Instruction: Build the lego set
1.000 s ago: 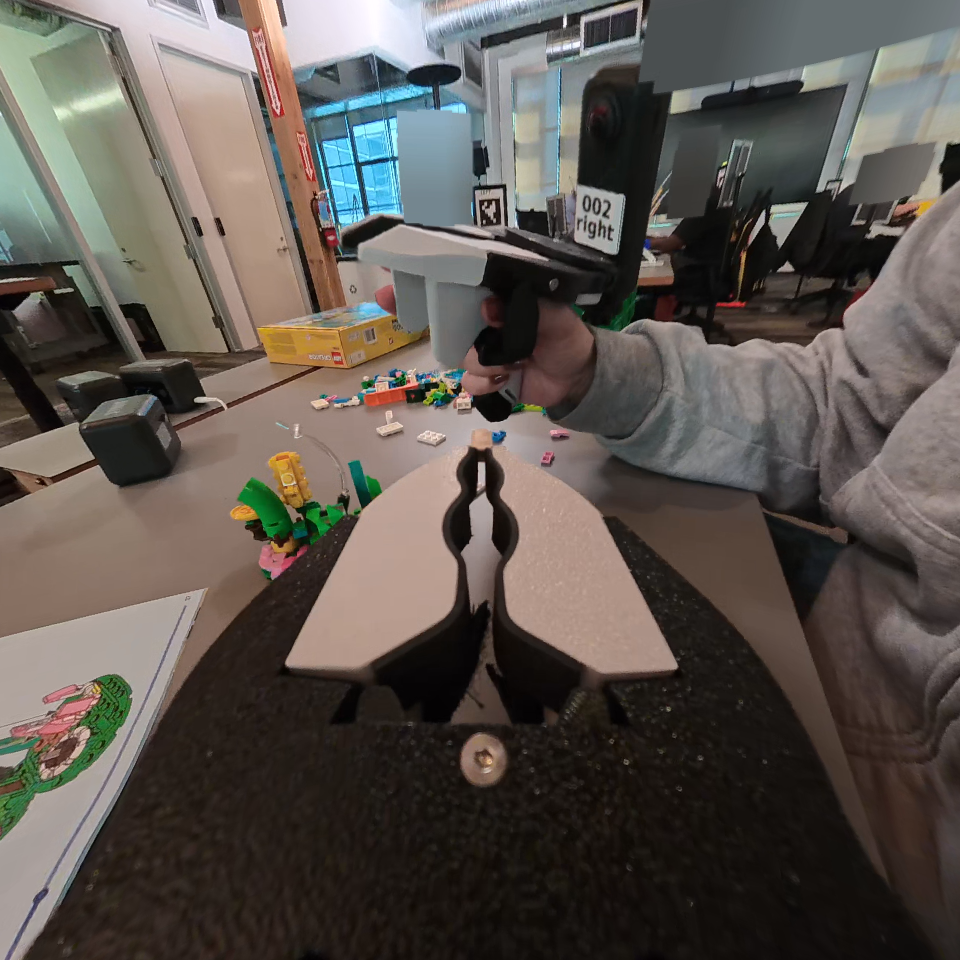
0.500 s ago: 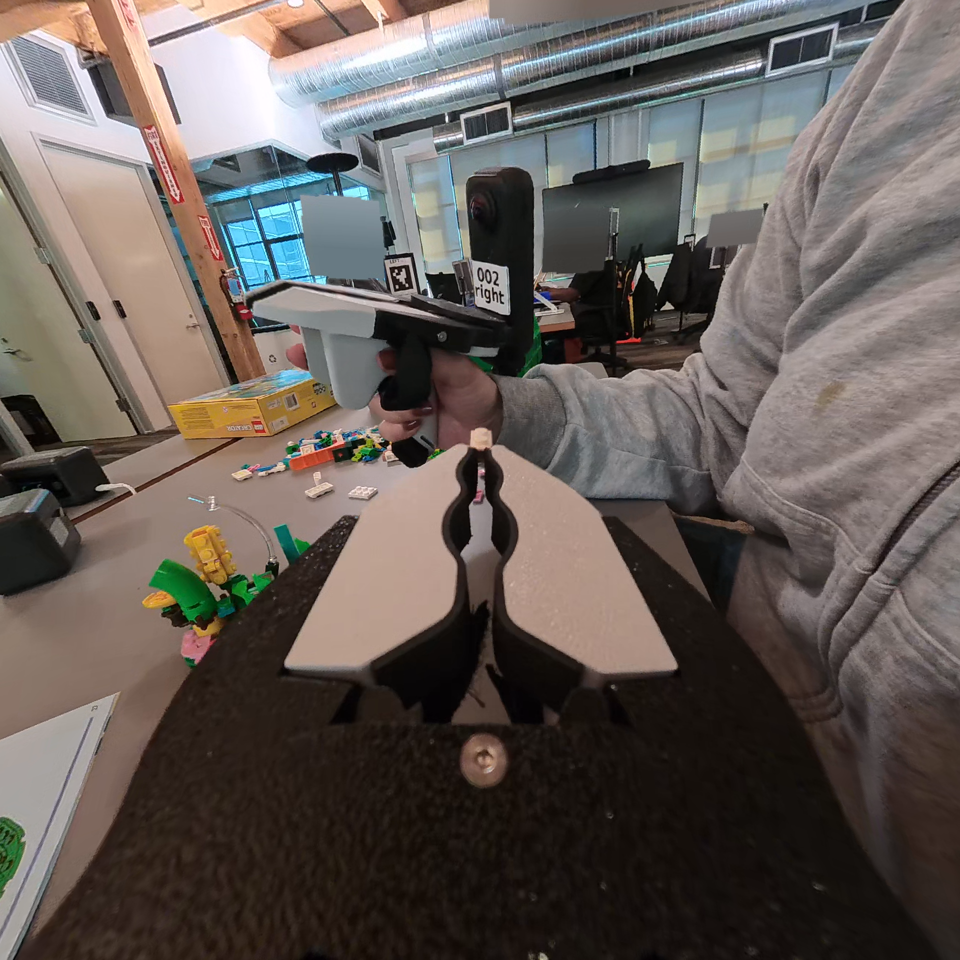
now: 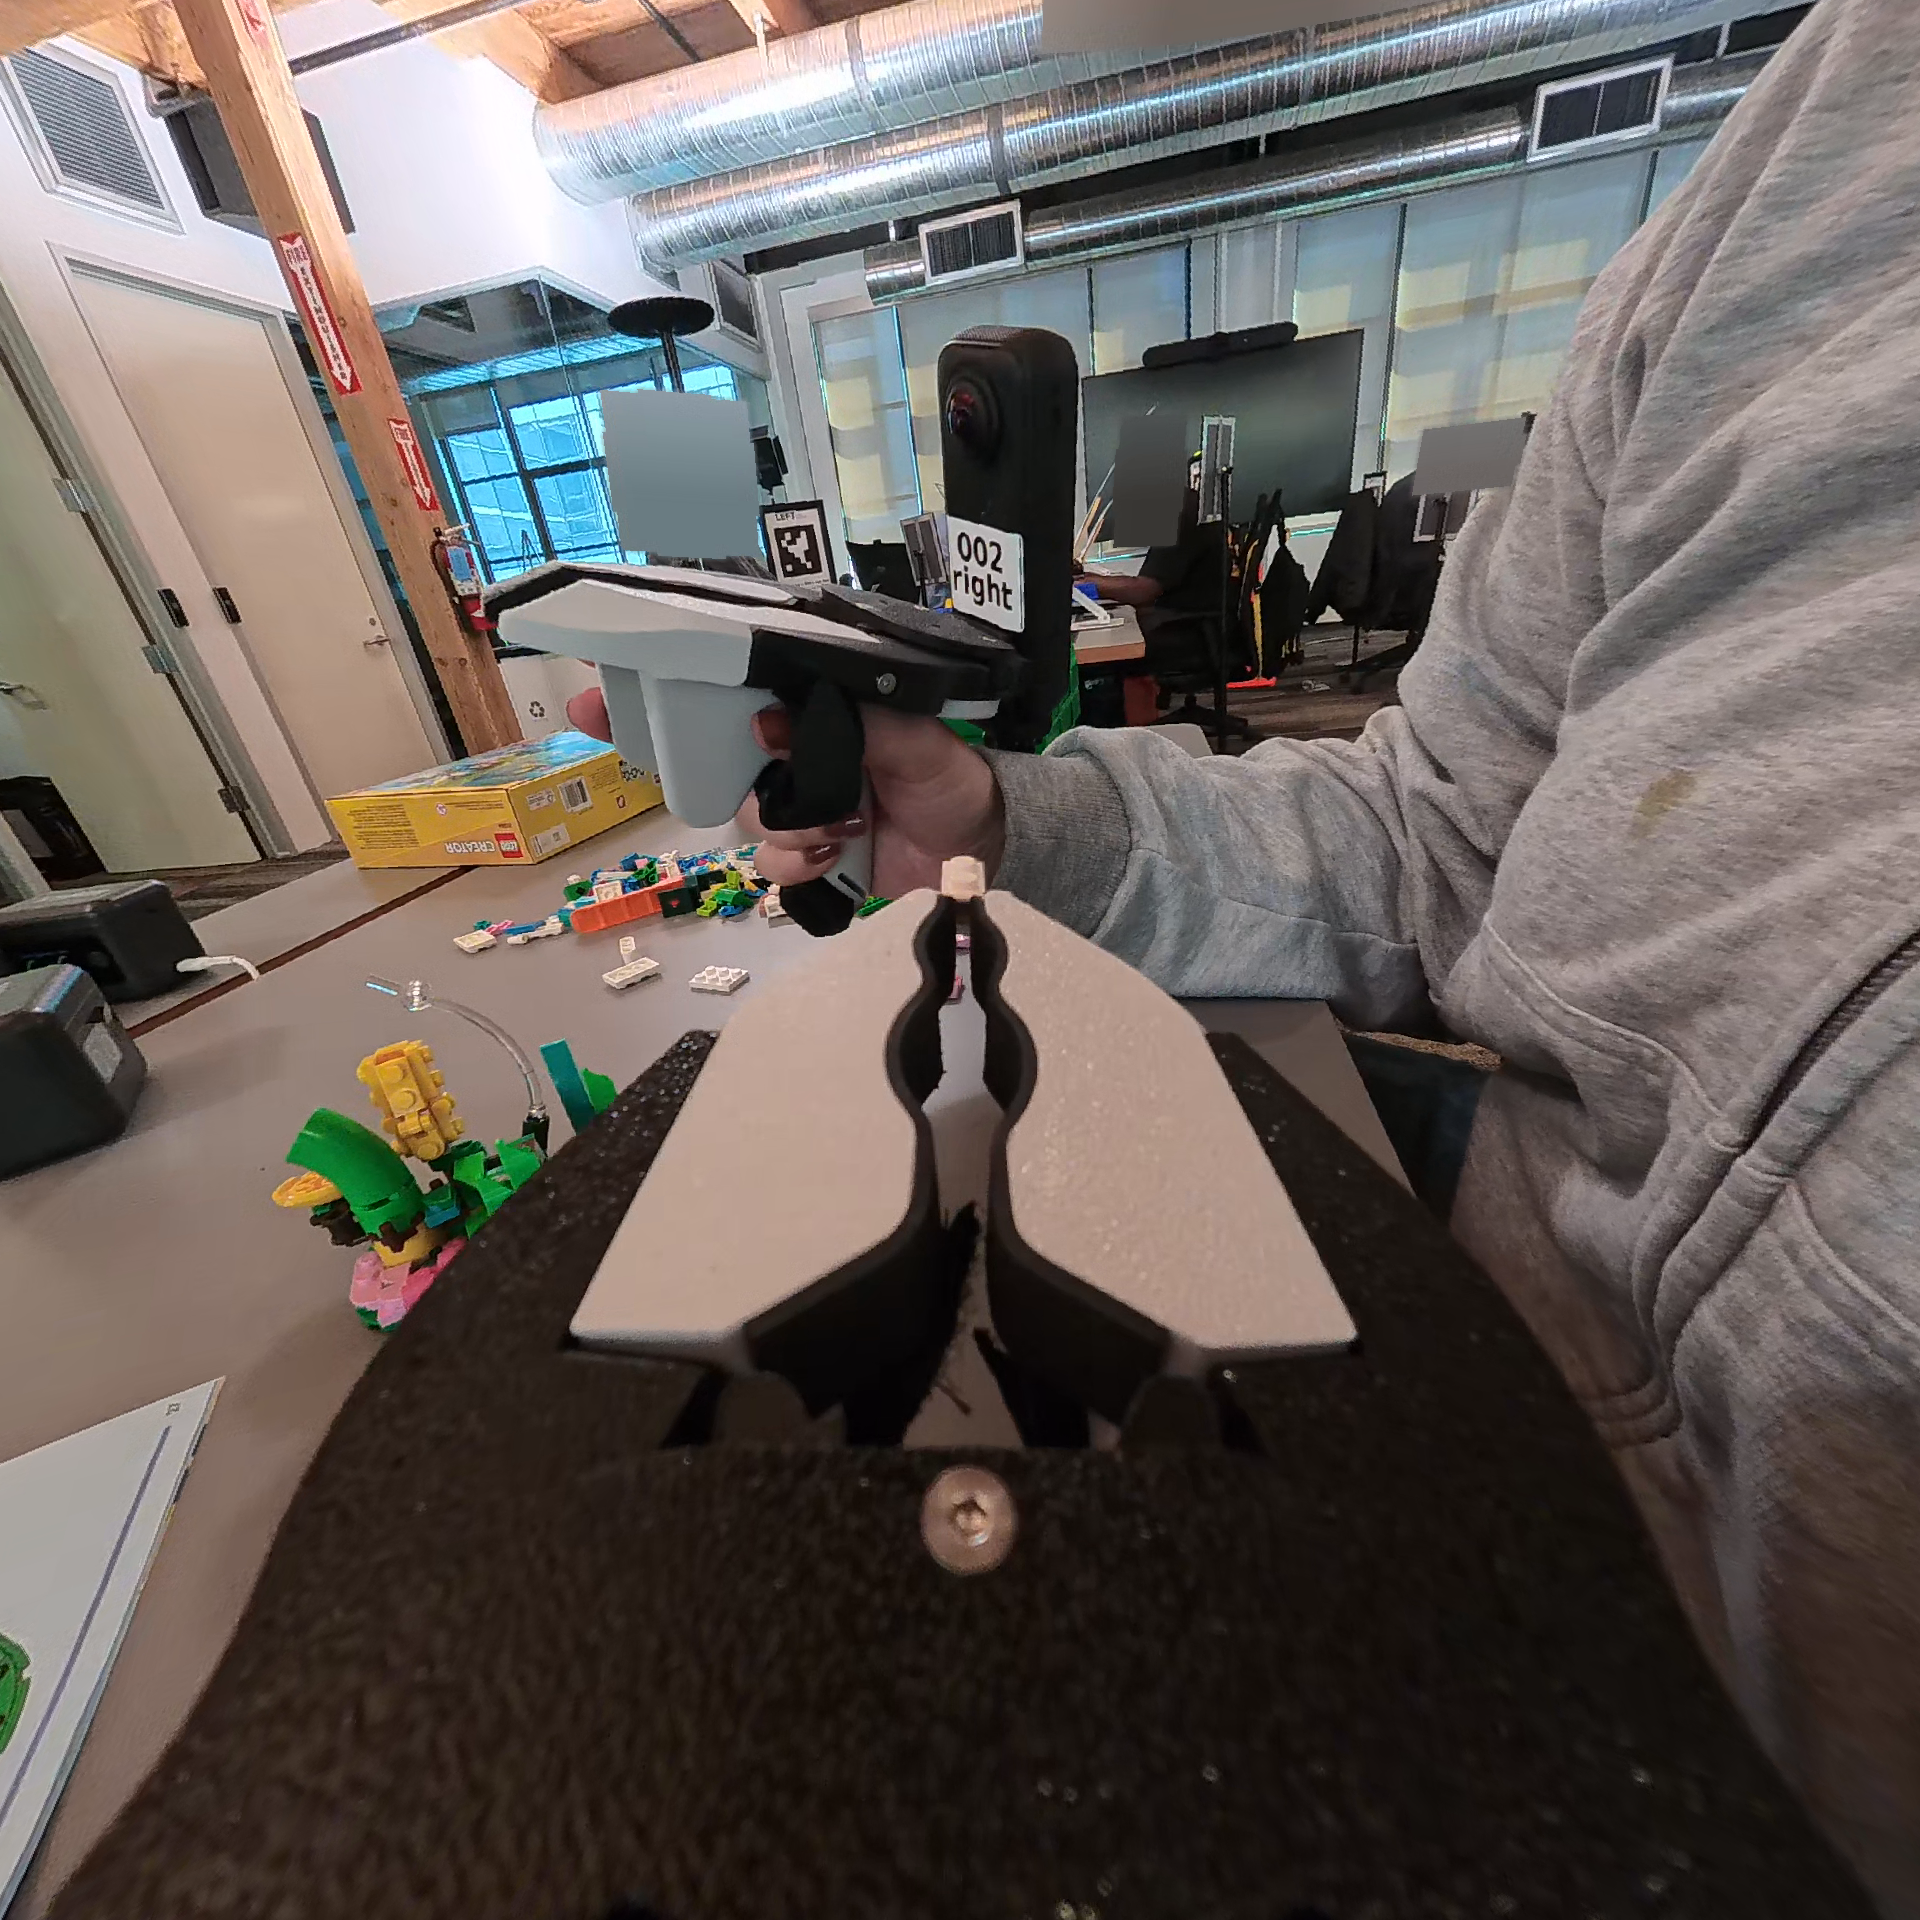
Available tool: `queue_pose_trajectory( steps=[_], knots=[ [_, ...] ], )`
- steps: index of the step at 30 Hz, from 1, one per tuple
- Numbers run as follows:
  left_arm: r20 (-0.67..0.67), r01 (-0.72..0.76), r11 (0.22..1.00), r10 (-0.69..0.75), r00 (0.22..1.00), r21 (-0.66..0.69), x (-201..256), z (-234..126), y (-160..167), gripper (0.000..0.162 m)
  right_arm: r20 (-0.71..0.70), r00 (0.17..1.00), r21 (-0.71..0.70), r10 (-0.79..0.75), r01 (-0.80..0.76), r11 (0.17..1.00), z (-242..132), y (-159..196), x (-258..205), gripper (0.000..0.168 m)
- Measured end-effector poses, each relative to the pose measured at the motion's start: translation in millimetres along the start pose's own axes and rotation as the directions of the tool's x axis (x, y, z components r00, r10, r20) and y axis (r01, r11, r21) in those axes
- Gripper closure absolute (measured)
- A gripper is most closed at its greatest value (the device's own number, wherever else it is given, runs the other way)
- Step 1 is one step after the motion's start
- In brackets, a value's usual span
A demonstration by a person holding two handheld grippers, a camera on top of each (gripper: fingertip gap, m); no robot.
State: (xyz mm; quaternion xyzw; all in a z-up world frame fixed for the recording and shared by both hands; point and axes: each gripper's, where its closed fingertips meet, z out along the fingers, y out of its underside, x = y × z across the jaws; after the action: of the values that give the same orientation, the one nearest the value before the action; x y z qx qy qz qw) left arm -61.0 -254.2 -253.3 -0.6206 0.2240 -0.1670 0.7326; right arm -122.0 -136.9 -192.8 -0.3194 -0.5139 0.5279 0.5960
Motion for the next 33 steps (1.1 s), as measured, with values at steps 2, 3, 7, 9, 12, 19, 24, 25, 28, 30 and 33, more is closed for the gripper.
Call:
queue_pose_trajectory(
  steps=[2,3,7,9,12,19,24,25,28,30,33],
  knots=[
    [0.006,-0.002,1.0,0.002,1.0,0.002,-0.8,-0.1,-0.3,0.16,0.001,1.0,0.0,-0.002,0.002,1.0,0.0,0.0,-0.3,0.154],
    [0.011,-0.004,1.0,0.004,1.0,0.004,-1.6,-0.3,-0.5,0.16,0.001,1.0,0.0,-0.003,0.003,1.0,0.0,0.0,-0.4,0.154],
    [0.024,-0.006,1.0,0.006,1.0,0.009,-3.7,-0.9,-1.5,0.16,0.004,1.0,0.0,-0.003,0.003,1.0,0.1,-0.1,-0.9,0.154],
    [0.027,-0.008,1.0,0.007,1.0,0.009,-4.2,-0.8,-1.6,0.16,0.004,1.0,0.001,-0.004,0.004,1.0,0.1,-0.5,-1.1,0.154],
    [0.031,-0.01,1.0,0.01,0.999,0.011,-4.7,-0.7,-2.1,0.16,0.005,1.0,0.001,-0.005,0.005,1.0,0.0,-0.7,-1.5,0.154],
    [0.047,-0.017,1.0,0.017,0.999,0.016,-7.1,-0.9,-3.1,0.16,0.006,1.0,-0.001,-0.007,0.007,1.0,0.2,-0.7,-1.7,0.154],
    [0.083,-0.025,1.0,0.024,0.996,0.005,-12.7,-1.5,-1.5,0.16,0.005,0.999,-0.022,-0.044,0.044,0.999,-0.9,-0.8,1.6,0.154],
    [0.09,-0.028,1.0,0.028,0.996,-0.001,-13.8,-1.7,-0.7,0.16,0.004,0.998,-0.045,-0.067,0.067,0.997,-2.7,-1.1,5.5,0.154],
    [0.112,-0.035,0.999,0.036,0.993,-0.011,-17.6,-2.3,0.6,0.16,0.024,0.997,-0.162,-0.069,0.072,0.984,-16.6,2.7,19.0,0.152],
    [0.119,-0.039,0.999,0.042,0.992,-0.022,-18.7,-1.8,2.0,0.16,0.086,0.991,-0.306,-0.104,0.125,0.944,-33.3,18.9,23.2,0.155],
    [0.12,-0.049,0.998,0.054,0.991,-0.042,-18.6,0.0,5.0,0.16,0.252,0.963,-0.577,-0.097,0.23,0.784,-70.7,59.9,20.6,0.155]
  ],
)
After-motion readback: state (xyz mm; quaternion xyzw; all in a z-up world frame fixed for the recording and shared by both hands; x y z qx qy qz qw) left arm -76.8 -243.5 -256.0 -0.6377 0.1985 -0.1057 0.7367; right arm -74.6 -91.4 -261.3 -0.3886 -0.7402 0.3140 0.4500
